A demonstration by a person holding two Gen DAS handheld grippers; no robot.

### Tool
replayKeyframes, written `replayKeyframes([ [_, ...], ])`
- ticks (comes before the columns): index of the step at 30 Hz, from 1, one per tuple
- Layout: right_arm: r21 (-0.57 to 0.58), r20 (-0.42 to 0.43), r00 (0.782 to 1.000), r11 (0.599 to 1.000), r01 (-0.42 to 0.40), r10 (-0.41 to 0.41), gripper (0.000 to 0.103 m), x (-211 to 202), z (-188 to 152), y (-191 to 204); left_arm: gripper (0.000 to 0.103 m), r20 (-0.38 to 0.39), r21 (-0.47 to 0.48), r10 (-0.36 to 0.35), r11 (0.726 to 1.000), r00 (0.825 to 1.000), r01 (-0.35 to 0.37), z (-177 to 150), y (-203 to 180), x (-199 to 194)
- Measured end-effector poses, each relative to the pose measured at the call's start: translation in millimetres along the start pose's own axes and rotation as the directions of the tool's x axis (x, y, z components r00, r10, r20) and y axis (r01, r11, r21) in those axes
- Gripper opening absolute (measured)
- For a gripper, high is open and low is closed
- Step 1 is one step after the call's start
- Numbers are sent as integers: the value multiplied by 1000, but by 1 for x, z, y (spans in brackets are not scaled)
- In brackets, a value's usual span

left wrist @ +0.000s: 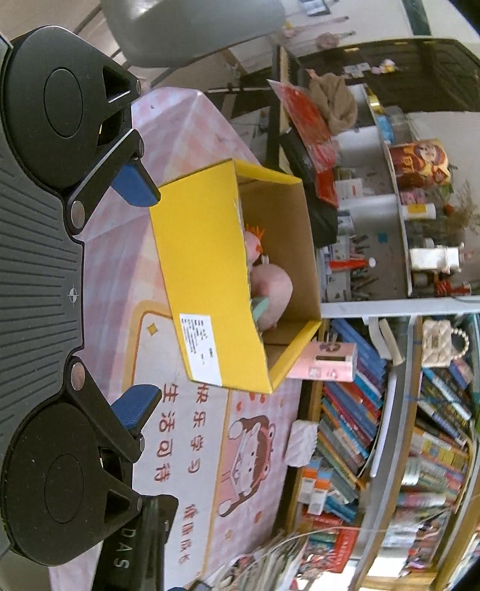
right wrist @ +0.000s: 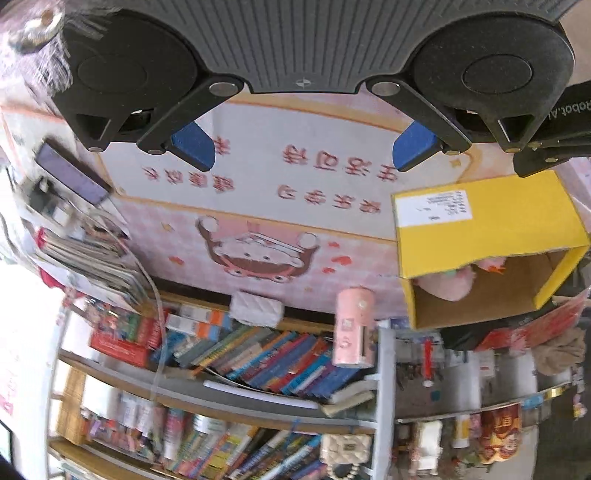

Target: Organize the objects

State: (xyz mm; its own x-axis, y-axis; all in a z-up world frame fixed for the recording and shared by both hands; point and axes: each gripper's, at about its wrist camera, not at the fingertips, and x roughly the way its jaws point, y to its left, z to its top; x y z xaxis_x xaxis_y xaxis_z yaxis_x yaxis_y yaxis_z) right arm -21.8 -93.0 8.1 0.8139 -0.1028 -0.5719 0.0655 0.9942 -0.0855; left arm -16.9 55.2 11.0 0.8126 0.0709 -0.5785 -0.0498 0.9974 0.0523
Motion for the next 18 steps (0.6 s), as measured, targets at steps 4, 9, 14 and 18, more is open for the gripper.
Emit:
replayKeyframes([
  [4, 43, -20, 999, 999, 32, -32, 103, -1, -5, -6, 103, 16, 29, 20, 999, 1000, -20, -2, -8, -3],
  [9, 58, -32, 998, 997, 56, -54, 103, -2, -10, -11, 103, 12, 52, 33, 998, 999, -34, -4, -16, -3],
  [14, 55, -38, 996, 995, 86, -84, 103, -2, -14, -17, 103, -12, 57, 32, 998, 999, -31, -6, -26, 1],
  [18, 70, -57, 993, 992, 106, -102, 103, 0, -17, -26, 103, -18, 72, 26, 997, 1000, -25, -5, -35, 3],
])
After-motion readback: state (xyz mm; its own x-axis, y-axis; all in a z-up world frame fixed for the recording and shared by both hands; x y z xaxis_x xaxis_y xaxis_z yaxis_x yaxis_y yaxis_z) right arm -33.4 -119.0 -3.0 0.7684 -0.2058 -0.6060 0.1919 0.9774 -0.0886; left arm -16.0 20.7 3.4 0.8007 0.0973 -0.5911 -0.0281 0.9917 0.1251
